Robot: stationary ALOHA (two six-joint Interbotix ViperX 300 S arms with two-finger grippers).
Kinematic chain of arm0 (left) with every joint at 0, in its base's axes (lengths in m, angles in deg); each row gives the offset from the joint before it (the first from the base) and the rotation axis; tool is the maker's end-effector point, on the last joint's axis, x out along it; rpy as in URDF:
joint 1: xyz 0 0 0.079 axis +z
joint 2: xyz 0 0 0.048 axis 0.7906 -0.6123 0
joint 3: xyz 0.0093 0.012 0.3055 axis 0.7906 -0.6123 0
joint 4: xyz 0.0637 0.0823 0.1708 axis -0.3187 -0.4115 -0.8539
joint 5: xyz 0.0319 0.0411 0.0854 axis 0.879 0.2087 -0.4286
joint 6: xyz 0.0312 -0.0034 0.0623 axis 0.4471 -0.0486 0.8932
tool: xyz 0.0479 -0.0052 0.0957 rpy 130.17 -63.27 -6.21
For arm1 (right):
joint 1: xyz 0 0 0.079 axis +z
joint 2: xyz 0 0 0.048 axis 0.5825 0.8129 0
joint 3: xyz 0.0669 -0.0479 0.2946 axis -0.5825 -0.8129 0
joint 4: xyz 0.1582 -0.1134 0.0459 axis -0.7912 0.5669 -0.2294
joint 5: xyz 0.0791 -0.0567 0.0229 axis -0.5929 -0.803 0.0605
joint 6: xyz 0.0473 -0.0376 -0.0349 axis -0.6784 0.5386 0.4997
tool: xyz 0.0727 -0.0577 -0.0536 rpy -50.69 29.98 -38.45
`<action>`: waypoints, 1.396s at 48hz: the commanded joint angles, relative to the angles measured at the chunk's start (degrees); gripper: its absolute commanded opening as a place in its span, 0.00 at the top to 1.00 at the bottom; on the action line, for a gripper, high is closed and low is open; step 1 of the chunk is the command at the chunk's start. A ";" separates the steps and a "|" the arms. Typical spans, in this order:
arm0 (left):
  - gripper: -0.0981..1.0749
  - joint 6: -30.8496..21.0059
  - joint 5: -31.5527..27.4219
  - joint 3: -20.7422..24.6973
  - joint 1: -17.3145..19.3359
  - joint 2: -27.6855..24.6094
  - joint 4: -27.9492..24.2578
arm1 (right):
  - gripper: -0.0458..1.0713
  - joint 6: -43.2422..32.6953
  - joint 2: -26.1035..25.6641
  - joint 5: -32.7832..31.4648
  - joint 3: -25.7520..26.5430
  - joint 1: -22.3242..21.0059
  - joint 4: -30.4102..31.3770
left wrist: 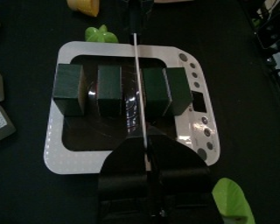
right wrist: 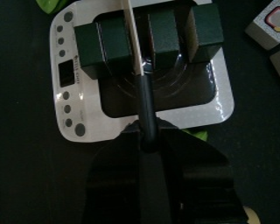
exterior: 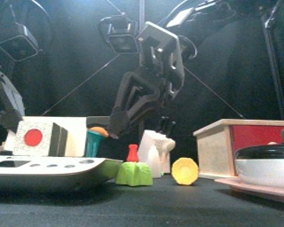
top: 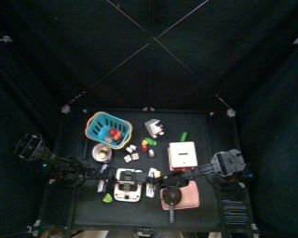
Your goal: Cut sushi piece
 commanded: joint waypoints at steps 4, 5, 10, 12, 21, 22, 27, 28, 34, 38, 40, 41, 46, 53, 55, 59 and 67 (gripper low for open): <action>0.72 0.26 0.26 0.62 -0.53 1.23 -1.23 | 0.60 0.18 -3.87 -0.88 1.58 -0.26 1.23; 0.72 0.26 0.26 0.70 -0.35 1.58 -1.49 | 0.60 0.18 -4.04 -0.97 1.76 -0.26 1.58; 0.72 0.26 0.18 1.49 -0.18 4.04 -3.52 | 0.60 0.09 -5.27 -2.20 2.20 -0.35 3.25; 0.72 0.26 0.09 1.58 0.09 5.19 -4.48 | 0.60 0.09 -5.80 -2.81 2.29 -0.26 3.78; 0.72 0.26 -0.18 0.97 1.85 10.46 -6.50 | 0.60 0.09 -7.65 -4.31 2.20 0.00 4.57; 0.72 0.26 -0.18 0.88 2.02 10.99 -6.68 | 0.60 0.09 -7.82 -4.31 2.29 0.00 4.66; 0.72 0.18 -0.53 0.44 2.37 13.01 -7.38 | 0.60 -0.18 -8.00 -4.22 2.29 0.09 4.66; 0.72 0.18 -0.70 0.44 2.20 13.18 -7.38 | 0.60 -0.18 -8.00 -4.22 2.29 0.18 4.66; 0.72 0.09 -0.97 0.79 1.32 13.01 -6.86 | 0.60 -0.35 -7.82 -4.22 2.29 1.41 4.66; 0.72 0.09 -1.05 0.97 0.79 12.39 -5.89 | 0.60 -0.44 -7.73 -4.22 2.29 2.02 4.39; 0.72 0.09 -1.05 1.05 0.62 12.04 -5.54 | 0.60 -0.53 -7.56 -4.22 2.37 2.37 4.39; 0.72 0.09 -1.05 1.14 0.44 11.87 -5.27 | 0.60 -0.53 -7.56 -4.22 2.29 2.46 4.39; 0.72 0.09 -1.05 1.41 -1.23 10.81 -3.87 | 0.60 -0.53 -7.29 -4.31 2.37 2.90 4.04; 0.72 0.09 -1.05 1.93 -4.22 8.70 -0.62 | 0.60 -0.53 -6.59 -4.31 2.37 2.90 3.52; 0.72 0.09 -0.97 2.11 -5.01 8.00 0.35 | 0.60 -0.53 -6.42 -4.31 2.37 2.90 3.34; 0.72 0.09 -0.70 2.64 -6.59 6.50 1.67 | 0.60 -0.53 -6.06 -4.31 2.37 2.90 3.16; 0.72 0.09 0.09 2.81 -6.77 4.83 1.67 | 0.60 -0.53 -5.62 -4.31 2.37 2.81 2.90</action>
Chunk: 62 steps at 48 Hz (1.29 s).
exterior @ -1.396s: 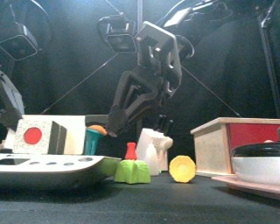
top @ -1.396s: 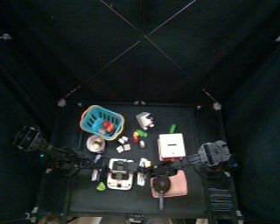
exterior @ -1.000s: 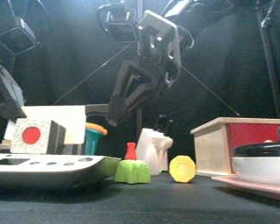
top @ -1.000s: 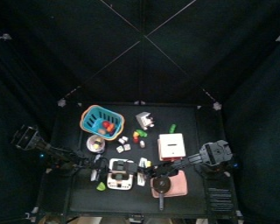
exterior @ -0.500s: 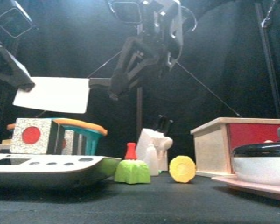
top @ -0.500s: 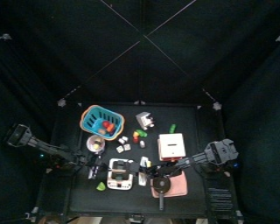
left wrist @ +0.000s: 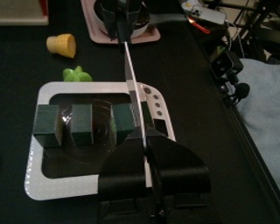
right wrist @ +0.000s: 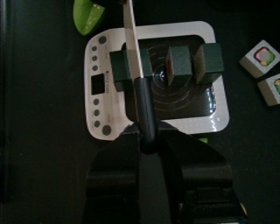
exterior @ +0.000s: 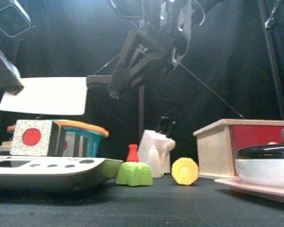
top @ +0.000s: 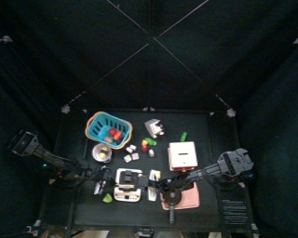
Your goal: Cut sushi piece
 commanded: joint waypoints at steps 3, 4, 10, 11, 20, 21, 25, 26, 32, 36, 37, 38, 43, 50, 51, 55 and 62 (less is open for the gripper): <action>0.72 0.00 0.62 1.23 -1.32 -0.97 0.00 | 0.60 -0.09 -1.14 -0.26 1.05 -0.70 0.00; 0.72 0.09 0.62 1.14 -1.41 -1.05 -0.09 | 0.60 -0.09 -1.05 -0.26 1.05 -0.70 0.00; 0.72 0.09 0.97 1.14 -1.32 -1.32 -0.18 | 0.60 -0.09 -1.05 -0.26 1.05 -0.88 0.09; 0.72 0.09 1.05 1.14 -1.32 -1.32 -0.26 | 0.60 -0.09 -1.14 -0.26 1.05 -0.88 0.18; 0.72 0.09 2.29 0.79 -1.32 -1.32 -0.79 | 0.60 -0.09 -1.14 -0.26 1.05 -0.88 0.44; 0.72 0.09 2.29 0.79 -1.32 -1.32 -0.79 | 0.60 0.00 -1.14 -0.26 1.14 -0.88 0.44; 0.72 0.09 2.29 0.79 -1.32 -1.32 -0.79 | 0.60 0.18 -1.23 -0.26 1.14 -0.88 0.44; 0.72 0.09 2.29 0.79 -1.32 -1.32 -0.79 | 0.60 0.26 -1.32 -0.26 1.23 -0.88 0.44; 0.72 0.09 2.29 0.79 -1.32 -1.32 -1.05 | 0.60 0.26 -1.41 -0.26 1.23 -0.97 0.62; 0.72 0.09 2.29 0.53 -1.32 -1.32 -1.05 | 0.60 0.26 -1.23 -0.26 1.23 -0.88 0.62; 0.72 0.09 2.29 0.44 -1.23 -1.32 -0.97 | 0.60 0.18 -1.14 -0.26 1.23 -0.97 0.62; 0.72 0.09 2.29 0.44 -1.23 -1.32 -1.05 | 0.60 0.18 -1.14 -0.26 1.23 -0.97 0.62; 0.72 0.18 2.29 0.26 -1.14 -1.32 -1.05 | 0.60 0.09 -1.05 -0.26 1.23 -0.97 0.62; 0.72 0.18 2.29 0.18 -0.44 -1.23 -1.23 | 0.60 0.18 -1.05 -0.26 1.23 -1.05 0.62; 0.72 0.09 2.29 0.18 -0.35 -1.32 -1.23 | 0.60 0.18 -1.05 -0.26 1.23 -1.05 0.62; 0.72 0.09 2.29 0.00 0.00 -1.32 -1.32 | 0.60 0.09 -1.05 -0.26 1.23 -1.05 0.62; 0.72 0.09 2.29 -0.26 0.00 -1.32 -1.23 | 0.60 0.09 -0.44 -0.18 1.23 -1.14 0.62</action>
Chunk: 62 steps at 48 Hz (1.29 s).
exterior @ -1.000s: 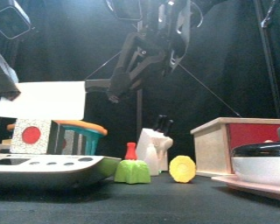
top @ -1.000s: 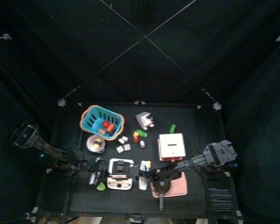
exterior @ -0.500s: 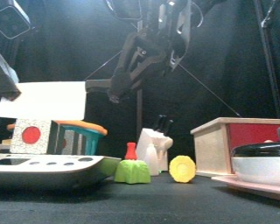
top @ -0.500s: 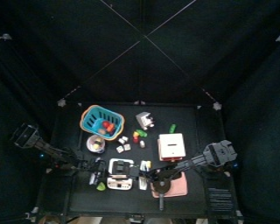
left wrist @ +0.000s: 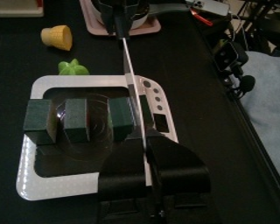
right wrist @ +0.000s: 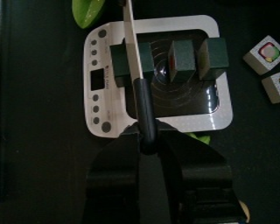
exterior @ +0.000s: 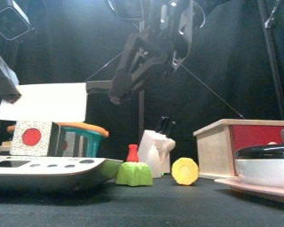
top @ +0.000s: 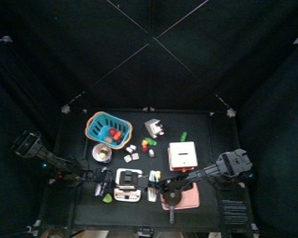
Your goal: Cut sushi piece
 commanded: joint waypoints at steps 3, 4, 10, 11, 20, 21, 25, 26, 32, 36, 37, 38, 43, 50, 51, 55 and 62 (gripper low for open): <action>0.72 0.09 0.09 0.44 -0.35 0.09 -0.35 | 0.60 -0.26 -1.05 -0.09 1.23 -1.05 0.18; 0.72 0.09 0.09 0.44 -0.35 0.09 -0.35 | 0.60 -0.26 -1.05 -0.09 1.23 -1.05 0.18; 0.72 0.09 0.09 0.35 -0.35 -0.18 -0.26 | 0.60 -0.26 -0.88 -0.09 1.23 -1.05 0.00; 0.72 0.09 0.00 0.35 -0.35 -0.26 -0.26 | 0.60 -0.26 -0.79 -0.09 1.14 -1.05 -0.09; 0.73 0.09 -0.09 0.35 -0.35 -2.20 -0.18 | 0.60 -0.26 0.09 -0.09 1.23 -1.05 -0.26; 0.73 0.09 -0.09 0.44 -0.35 -2.46 -0.18 | 0.60 -0.26 0.09 -0.09 1.23 -1.05 -0.26; 0.73 0.00 0.09 0.44 -0.26 -3.69 -0.18 | 0.60 -0.35 0.62 -0.09 1.23 -1.05 -0.26; 0.73 0.00 0.09 0.53 -0.18 -3.96 -0.09 | 0.60 -0.35 0.70 -0.09 1.23 -1.05 -0.35; 0.73 0.00 0.09 0.62 -0.09 -5.45 0.53 | 0.60 -0.44 1.23 -0.09 1.23 -1.23 -0.53; 0.73 0.00 0.00 0.62 -0.09 -6.06 0.79 | 0.60 -0.35 1.67 0.00 1.23 -1.23 -1.14; 0.73 0.00 0.00 0.62 -0.09 -6.24 0.79 | 0.60 -0.35 1.76 0.09 1.23 -1.23 -1.32; 0.73 0.00 -0.09 0.62 -0.09 -6.33 0.97 | 0.60 -0.35 1.93 0.09 1.23 -1.23 -1.41; 0.73 -0.09 -0.18 0.79 -0.18 -6.86 1.41 | 0.60 -0.35 2.64 0.18 1.32 -1.14 -2.46; 0.73 -0.09 -0.44 1.05 -0.44 -7.38 2.02 | 0.60 -0.35 3.25 0.26 1.49 -0.79 -2.90; 0.73 -0.09 -0.44 1.14 -0.44 -7.38 2.02 | 0.60 -0.35 3.25 0.26 1.58 -0.79 -2.90; 0.73 -0.09 -0.44 1.49 -0.70 -7.47 2.02 | 0.60 -0.35 3.25 0.26 1.67 -0.79 -2.90; 0.73 -0.09 -0.70 2.11 -2.02 -7.29 2.02 | 0.60 -0.35 2.81 0.09 1.93 -0.70 -2.90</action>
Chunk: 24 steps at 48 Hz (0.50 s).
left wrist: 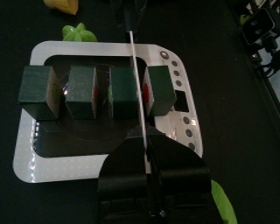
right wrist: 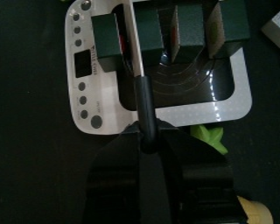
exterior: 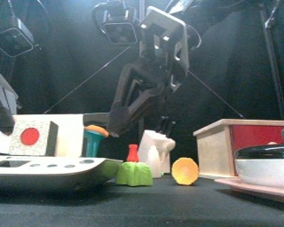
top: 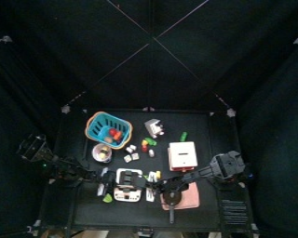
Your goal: Cut sushi piece
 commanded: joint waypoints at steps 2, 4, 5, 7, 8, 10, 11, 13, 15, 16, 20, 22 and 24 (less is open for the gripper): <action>0.73 0.00 -0.44 1.32 -1.93 0.18 -0.09 | 0.60 -0.09 -1.85 -0.53 1.23 -0.35 0.09; 0.73 0.09 -0.44 1.49 -2.02 0.18 -0.09 | 0.60 -0.09 -1.85 -0.53 1.23 -0.35 0.09; 0.73 0.09 -0.44 1.49 -2.02 0.18 -0.09 | 0.60 -0.09 -1.85 -0.62 1.32 -0.35 0.18; 0.73 0.09 -0.44 1.58 -2.02 0.18 -0.09 | 0.60 0.00 -1.85 -0.70 1.41 -0.35 0.18; 0.73 0.09 -0.44 1.58 -2.02 0.26 -0.09 | 0.60 0.00 -1.85 -0.79 1.49 -0.44 0.18; 0.73 0.09 -0.44 1.58 -2.02 0.35 -0.09 | 0.60 0.09 -1.85 -0.97 1.58 -0.44 0.35; 0.73 0.09 -0.44 1.58 -2.02 0.35 -0.09 | 0.60 0.18 -1.85 -1.05 1.67 -0.44 0.35; 0.73 0.09 -0.44 1.49 -2.02 0.53 -0.18 | 0.60 0.35 -1.93 -1.23 1.85 -0.44 0.44; 0.73 0.18 -0.44 1.58 -2.02 0.70 -0.26 | 0.60 0.53 -2.02 -1.58 2.02 -0.70 0.62; 0.73 0.26 -0.44 1.49 -2.02 0.88 -0.26 | 0.60 0.62 -2.11 -1.76 2.11 -0.79 0.62; 0.73 0.26 -0.44 1.49 -1.85 1.32 -0.70 | 0.60 0.62 -2.37 -2.20 2.46 -0.79 1.05; 0.73 0.26 -0.44 1.49 -1.76 1.67 -0.97 | 0.60 0.62 -2.46 -2.37 2.64 -0.79 1.49; 0.73 0.26 -0.26 1.58 -1.76 2.29 -1.58 | 0.60 0.62 -2.64 -2.46 2.90 -0.79 1.93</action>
